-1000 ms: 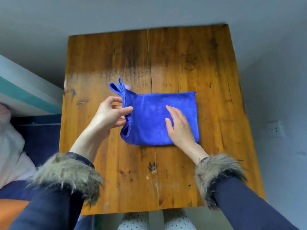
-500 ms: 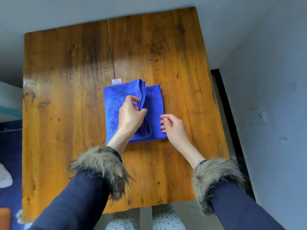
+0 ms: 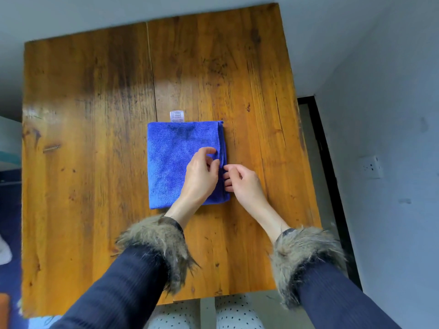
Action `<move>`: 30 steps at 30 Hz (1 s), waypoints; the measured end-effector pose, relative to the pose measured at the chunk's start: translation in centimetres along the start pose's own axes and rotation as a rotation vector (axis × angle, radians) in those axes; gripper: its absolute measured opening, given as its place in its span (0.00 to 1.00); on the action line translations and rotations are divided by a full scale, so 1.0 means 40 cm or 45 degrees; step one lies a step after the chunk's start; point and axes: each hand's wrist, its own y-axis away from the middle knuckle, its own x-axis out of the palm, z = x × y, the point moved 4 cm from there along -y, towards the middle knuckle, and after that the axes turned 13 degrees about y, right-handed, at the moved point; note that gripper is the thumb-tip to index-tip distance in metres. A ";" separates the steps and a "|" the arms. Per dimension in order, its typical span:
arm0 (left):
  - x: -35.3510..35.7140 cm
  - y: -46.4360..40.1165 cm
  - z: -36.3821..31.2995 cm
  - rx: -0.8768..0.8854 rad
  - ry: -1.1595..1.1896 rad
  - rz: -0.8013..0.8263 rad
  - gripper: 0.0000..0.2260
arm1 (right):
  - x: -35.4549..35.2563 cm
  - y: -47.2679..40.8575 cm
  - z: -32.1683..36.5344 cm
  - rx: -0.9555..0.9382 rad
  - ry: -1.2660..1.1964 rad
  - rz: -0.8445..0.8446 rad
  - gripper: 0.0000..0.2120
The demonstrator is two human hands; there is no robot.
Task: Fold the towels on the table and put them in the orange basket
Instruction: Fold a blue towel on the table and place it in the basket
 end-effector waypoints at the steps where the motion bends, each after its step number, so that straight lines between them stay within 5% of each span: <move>1: -0.008 0.006 0.001 0.037 0.071 0.004 0.12 | 0.000 -0.002 0.001 0.009 -0.001 0.008 0.10; 4: -0.064 0.039 -0.004 0.374 -0.008 -0.042 0.18 | 0.002 -0.013 0.010 0.014 0.047 0.003 0.09; 8: -0.148 0.043 0.060 0.708 -0.635 -0.103 0.22 | -0.001 -0.051 0.067 -0.047 0.168 -0.080 0.14; 15: -0.137 0.027 0.112 0.566 -1.100 0.142 0.24 | 0.003 -0.148 0.147 -0.106 0.451 -0.181 0.09; 21: -0.090 0.014 0.115 0.559 -1.137 0.099 0.33 | 0.007 -0.153 0.107 0.123 -0.040 -0.156 0.02; 26: -0.091 0.012 0.113 0.542 -1.060 0.113 0.30 | 0.000 -0.046 0.117 -0.369 0.418 -0.647 0.10; 30: -0.138 0.013 0.097 0.662 -0.815 0.030 0.21 | 0.066 0.036 0.075 -0.861 1.026 -0.642 0.18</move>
